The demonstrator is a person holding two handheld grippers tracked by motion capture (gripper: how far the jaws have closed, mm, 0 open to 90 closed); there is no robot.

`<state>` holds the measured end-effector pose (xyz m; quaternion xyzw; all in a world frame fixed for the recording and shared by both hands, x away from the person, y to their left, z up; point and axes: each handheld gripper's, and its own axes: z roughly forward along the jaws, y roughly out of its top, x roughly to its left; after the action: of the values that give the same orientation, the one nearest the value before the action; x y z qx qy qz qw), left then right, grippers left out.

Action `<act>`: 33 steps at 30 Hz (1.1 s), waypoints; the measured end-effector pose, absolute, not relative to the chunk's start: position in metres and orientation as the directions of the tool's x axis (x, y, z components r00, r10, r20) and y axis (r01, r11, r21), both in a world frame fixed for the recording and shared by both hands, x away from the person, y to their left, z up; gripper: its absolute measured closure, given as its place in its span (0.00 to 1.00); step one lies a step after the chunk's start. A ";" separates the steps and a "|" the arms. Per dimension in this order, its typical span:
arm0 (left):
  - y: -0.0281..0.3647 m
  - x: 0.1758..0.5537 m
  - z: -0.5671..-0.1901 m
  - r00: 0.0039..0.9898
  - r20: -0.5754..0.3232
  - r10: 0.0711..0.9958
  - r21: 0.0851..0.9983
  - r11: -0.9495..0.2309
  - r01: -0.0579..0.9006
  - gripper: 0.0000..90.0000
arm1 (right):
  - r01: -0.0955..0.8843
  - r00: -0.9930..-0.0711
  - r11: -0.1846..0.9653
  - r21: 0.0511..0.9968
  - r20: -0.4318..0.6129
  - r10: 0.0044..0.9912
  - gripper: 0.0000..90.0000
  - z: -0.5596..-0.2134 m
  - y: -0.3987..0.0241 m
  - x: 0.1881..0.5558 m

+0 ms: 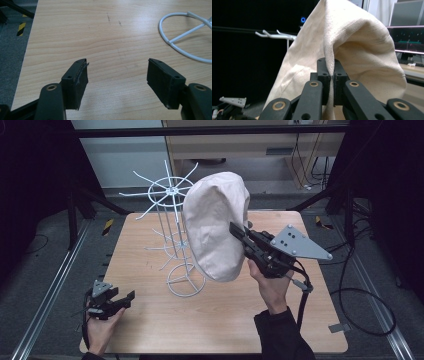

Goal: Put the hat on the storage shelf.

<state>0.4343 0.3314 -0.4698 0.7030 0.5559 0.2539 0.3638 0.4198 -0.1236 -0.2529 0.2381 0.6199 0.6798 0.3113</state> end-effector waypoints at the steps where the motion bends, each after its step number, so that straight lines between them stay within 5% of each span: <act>1: 0.331 0.434 -0.470 0.253 -0.047 0.966 0.793 -0.118 0.597 0.37 | -0.120 -0.696 -0.036 0.992 -0.058 0.716 0.97 -0.254 -0.124 0.421; 33: 0.331 0.435 -0.470 0.255 -0.047 0.966 0.793 -0.119 0.598 0.37 | -0.003 -0.709 0.055 0.998 -0.041 0.704 0.94 -0.285 -0.111 0.437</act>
<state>0.4345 0.3307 -0.4702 0.7037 0.5555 0.2532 0.3635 0.4371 -0.1111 -0.2854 0.2612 0.6710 0.6359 0.2779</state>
